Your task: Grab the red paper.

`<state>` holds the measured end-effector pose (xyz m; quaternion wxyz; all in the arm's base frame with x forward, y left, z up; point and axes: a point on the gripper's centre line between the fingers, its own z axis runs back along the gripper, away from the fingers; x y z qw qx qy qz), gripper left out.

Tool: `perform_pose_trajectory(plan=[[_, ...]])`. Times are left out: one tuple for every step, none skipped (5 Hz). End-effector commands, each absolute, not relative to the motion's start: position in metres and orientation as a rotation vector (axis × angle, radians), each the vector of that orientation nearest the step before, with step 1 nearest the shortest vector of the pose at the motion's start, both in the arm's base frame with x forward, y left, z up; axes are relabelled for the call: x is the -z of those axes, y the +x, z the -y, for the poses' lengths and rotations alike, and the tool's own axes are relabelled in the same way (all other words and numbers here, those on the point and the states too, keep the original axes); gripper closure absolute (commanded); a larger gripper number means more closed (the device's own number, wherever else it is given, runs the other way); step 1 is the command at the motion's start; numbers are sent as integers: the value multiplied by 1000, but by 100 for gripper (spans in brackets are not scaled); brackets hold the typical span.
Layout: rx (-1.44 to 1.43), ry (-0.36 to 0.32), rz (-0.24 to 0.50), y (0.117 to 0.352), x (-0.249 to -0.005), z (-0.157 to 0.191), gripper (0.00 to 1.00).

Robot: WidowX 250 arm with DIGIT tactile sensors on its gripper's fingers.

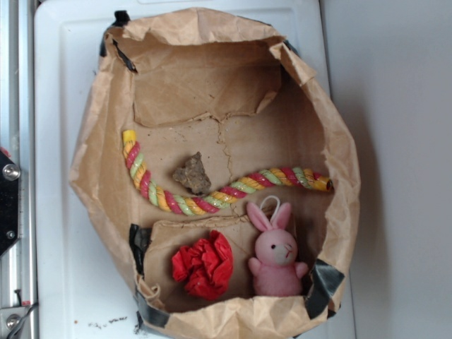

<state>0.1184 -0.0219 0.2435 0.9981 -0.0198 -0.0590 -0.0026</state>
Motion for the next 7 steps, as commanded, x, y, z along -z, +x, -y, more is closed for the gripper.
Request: perform_pose_trajectory(plan=[[5,-40,118,118,-244,22,0],[6,20,147,142,-245,17,0],[-21,59,173,155,-247,14,0],[-33,74,178,167,-240,7,0],[36,79,199,185,-225,3,0],[94,47,215,202,-212,-3,0],[116,46,220,217,-202,-9,0]])
